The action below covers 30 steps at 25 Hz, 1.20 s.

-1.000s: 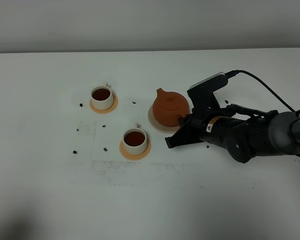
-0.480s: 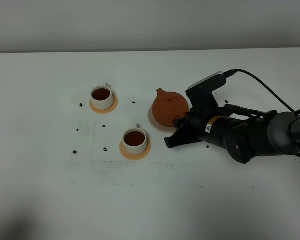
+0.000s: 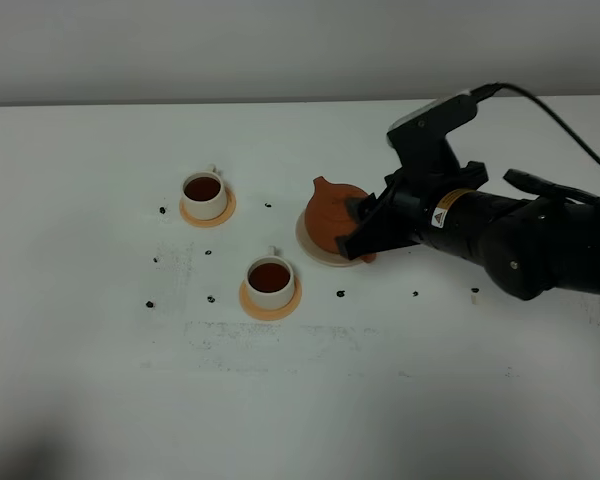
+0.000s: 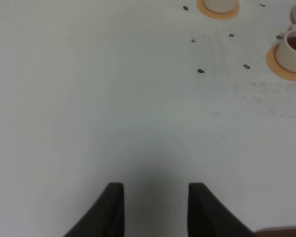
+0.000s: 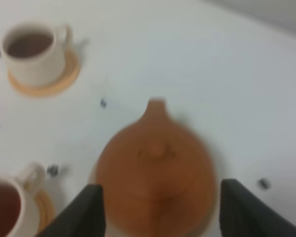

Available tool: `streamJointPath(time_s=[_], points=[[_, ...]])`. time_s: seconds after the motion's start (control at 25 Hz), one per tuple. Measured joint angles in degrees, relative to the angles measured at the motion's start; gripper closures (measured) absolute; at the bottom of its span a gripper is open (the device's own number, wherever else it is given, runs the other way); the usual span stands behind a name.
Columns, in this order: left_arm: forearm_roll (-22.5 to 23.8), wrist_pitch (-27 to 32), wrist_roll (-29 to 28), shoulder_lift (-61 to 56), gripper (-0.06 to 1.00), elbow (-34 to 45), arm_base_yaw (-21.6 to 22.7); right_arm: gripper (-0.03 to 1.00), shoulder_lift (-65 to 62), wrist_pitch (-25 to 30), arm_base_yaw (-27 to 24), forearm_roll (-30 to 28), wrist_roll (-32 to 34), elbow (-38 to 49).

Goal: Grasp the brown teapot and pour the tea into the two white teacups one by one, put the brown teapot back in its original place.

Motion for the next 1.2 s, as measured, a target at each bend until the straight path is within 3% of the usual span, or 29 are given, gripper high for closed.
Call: streamJointPath(time_s=[0.16, 0.64, 0.92, 1.2], points=[[0.0, 0.0, 0.0, 0.0, 0.65, 0.0, 0.0, 0.50, -7.4, 9.3, -2.1, -3.6, 0.0, 0.0], [0.0, 0.0, 0.0, 0.0, 0.65, 0.0, 0.0, 0.59, -35.1, 45.3, -10.8, -16.8, 0.0, 0.0], [0.0, 0.0, 0.0, 0.0, 0.65, 0.0, 0.0, 0.65, -48.1, 59.9, -11.9, -12.9, 0.0, 0.0], [0.0, 0.0, 0.1, 0.0, 0.65, 0.0, 0.0, 0.72, -58.5, 72.9, -19.4, -4.1, 0.0, 0.6]])
